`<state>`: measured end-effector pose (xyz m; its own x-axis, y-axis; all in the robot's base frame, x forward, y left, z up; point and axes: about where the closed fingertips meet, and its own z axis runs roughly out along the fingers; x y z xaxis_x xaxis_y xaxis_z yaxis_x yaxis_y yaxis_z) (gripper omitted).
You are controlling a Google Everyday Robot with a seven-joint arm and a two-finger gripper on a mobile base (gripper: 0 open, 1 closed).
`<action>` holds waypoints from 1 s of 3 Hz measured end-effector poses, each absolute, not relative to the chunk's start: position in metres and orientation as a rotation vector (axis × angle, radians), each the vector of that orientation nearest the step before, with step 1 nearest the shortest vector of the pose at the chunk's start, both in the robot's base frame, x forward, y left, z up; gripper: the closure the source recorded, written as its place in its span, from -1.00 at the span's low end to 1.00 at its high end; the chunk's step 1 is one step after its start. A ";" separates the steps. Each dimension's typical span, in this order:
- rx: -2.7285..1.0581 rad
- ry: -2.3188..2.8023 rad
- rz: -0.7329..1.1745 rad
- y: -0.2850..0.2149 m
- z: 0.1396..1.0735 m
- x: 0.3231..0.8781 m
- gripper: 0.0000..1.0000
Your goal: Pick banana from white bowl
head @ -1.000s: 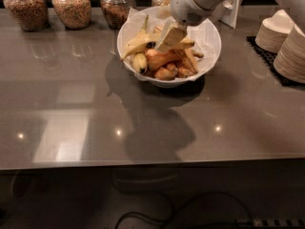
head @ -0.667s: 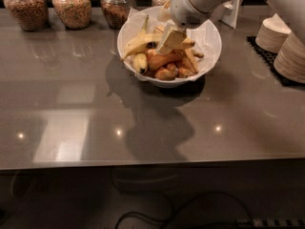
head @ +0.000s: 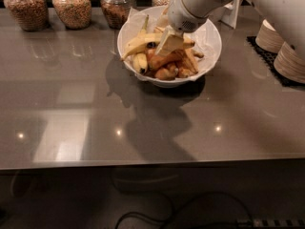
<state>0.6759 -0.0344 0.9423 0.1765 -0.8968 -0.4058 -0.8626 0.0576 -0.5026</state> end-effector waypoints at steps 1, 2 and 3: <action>-1.782 1.671 -0.063 -0.034 0.940 0.677 0.16; -1.780 1.674 -0.061 -0.035 0.938 0.676 0.62; -1.775 1.668 -0.062 -0.038 0.946 0.669 0.99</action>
Offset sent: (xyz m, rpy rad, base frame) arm -0.0002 -0.0067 -0.0077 0.0069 0.0070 -0.0188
